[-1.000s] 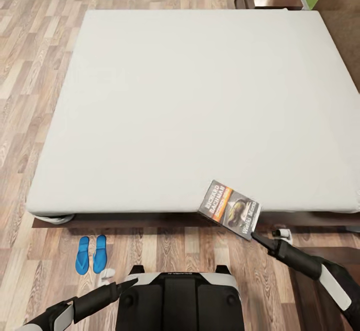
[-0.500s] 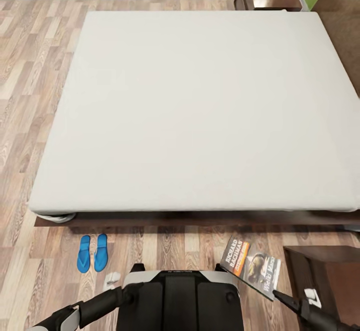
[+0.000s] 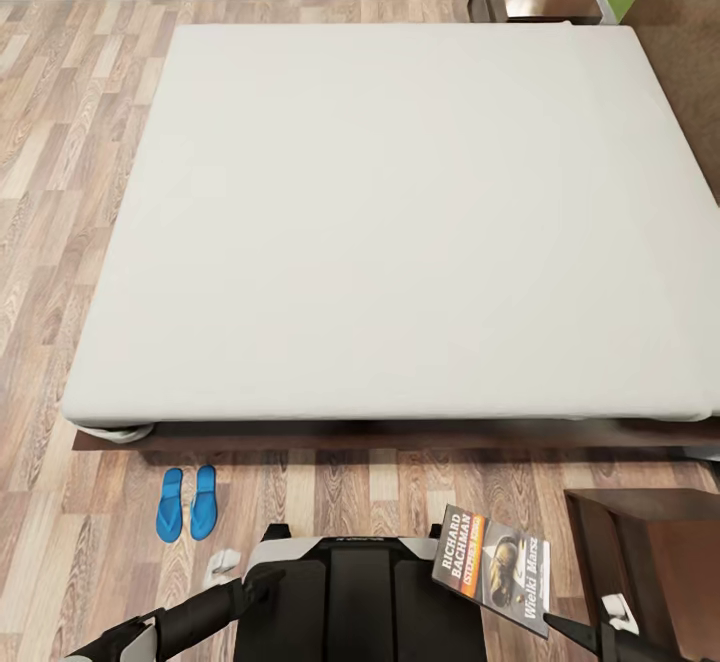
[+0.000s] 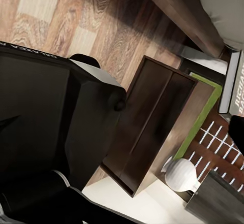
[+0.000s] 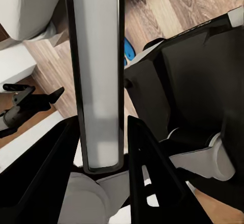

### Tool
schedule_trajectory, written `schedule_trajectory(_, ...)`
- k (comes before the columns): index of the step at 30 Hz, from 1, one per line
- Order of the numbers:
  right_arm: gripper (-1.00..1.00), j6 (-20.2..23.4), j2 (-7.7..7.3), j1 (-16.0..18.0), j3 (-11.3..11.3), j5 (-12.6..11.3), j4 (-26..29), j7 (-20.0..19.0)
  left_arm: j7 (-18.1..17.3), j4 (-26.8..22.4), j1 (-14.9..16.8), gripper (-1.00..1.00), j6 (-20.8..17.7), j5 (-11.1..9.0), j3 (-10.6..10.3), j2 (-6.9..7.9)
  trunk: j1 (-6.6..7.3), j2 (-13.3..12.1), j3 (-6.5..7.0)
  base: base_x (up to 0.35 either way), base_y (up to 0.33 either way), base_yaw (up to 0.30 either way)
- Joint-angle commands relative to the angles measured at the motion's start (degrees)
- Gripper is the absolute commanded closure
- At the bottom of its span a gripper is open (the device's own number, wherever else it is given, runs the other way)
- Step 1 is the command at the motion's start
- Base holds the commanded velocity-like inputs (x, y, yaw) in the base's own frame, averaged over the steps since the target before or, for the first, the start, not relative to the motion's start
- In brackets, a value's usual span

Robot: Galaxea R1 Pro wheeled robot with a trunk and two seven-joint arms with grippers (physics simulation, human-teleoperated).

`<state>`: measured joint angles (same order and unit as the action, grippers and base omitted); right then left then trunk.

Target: In the bedroom, move the book from the bed onto either nightstand, and place the two sandals side by side next to the bed.

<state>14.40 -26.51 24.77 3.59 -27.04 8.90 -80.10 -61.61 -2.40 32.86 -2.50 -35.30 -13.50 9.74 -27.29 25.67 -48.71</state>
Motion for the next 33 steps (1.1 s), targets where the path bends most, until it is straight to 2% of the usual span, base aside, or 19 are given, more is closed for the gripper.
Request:
schedule_trajectory(1, 1.0, 0.41, -0.03, 0.02, 0.31, -0.47, -0.04, -0.09, -0.08, 0.01, 0.01, -1.0, -0.22, -0.56, -0.47, 0.02, 0.19, -0.34, 0.14, 0.0, 0.0, 0.0)
schedule_trajectory(7, 1.0, -6.09, -0.03, 0.02, 0.28, -0.47, -0.11, 0.05, 0.1, 0.02, 0.01, -1.0, -0.14, -0.56, -0.47, 0.01, 1.51, -2.75, 1.21, 0.0, 0.0, 0.0)
schedule_trajectory(9, 1.0, -7.07, 0.0, 0.02, 0.28, -0.47, -0.11, 0.08, 0.12, 0.02, 0.01, -1.0, -0.13, -0.56, -0.47, 0.01, 1.51, -2.75, 1.21, 0.0, 0.0, 0.0)
schedule_trajectory(33, 1.0, -7.59, 0.06, 0.02, 0.28, -0.47, -0.2, 0.2, 0.17, 0.02, 0.01, -1.0, -0.13, -0.56, -0.47, 0.01, 1.51, -2.75, 1.21, 0.0, 0.0, 0.0)
